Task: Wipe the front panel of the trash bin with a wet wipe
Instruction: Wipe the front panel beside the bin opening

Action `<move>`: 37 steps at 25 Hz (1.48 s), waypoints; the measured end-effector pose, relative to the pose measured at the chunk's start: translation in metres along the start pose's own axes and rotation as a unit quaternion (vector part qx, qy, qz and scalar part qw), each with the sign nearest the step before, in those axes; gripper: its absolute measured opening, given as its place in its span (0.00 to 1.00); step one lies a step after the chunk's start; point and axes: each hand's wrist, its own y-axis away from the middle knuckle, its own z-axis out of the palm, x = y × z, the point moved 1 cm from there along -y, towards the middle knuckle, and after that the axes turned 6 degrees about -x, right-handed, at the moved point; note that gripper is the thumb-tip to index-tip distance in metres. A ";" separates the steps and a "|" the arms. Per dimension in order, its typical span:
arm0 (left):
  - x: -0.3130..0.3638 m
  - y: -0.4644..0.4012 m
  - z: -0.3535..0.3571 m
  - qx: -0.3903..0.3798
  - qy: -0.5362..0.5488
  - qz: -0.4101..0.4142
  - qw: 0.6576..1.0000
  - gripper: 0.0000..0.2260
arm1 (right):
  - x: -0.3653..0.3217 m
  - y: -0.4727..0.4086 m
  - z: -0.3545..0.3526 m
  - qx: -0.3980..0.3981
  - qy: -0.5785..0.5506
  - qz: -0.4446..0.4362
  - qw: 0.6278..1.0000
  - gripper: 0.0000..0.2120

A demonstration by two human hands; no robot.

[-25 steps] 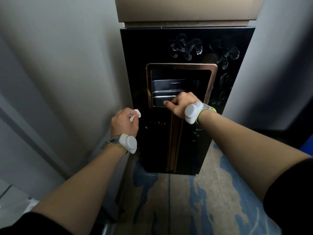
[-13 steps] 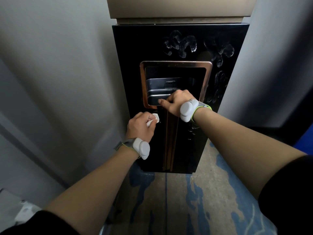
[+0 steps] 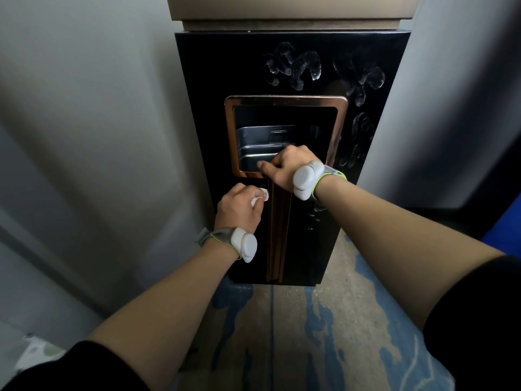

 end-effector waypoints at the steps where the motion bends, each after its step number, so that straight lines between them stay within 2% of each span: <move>1: 0.001 0.000 -0.001 0.001 -0.004 -0.001 1.000 0.01 | -0.001 0.000 0.000 0.001 0.001 0.000 1.000 0.30; 7: 0.001 0.001 -0.005 -0.010 -0.004 -0.021 1.000 0.02 | -0.002 0.001 0.000 0.000 0.013 -0.006 1.000 0.32; 15: -0.010 0.002 -0.015 -0.028 0.004 -0.037 0.999 0.04 | -0.002 0.004 -0.002 0.001 0.026 -0.006 1.000 0.29; 37: -0.052 0.000 -0.053 -0.007 -0.040 -0.126 0.991 0.03 | -0.001 0.004 -0.001 -0.003 0.028 -0.009 1.000 0.32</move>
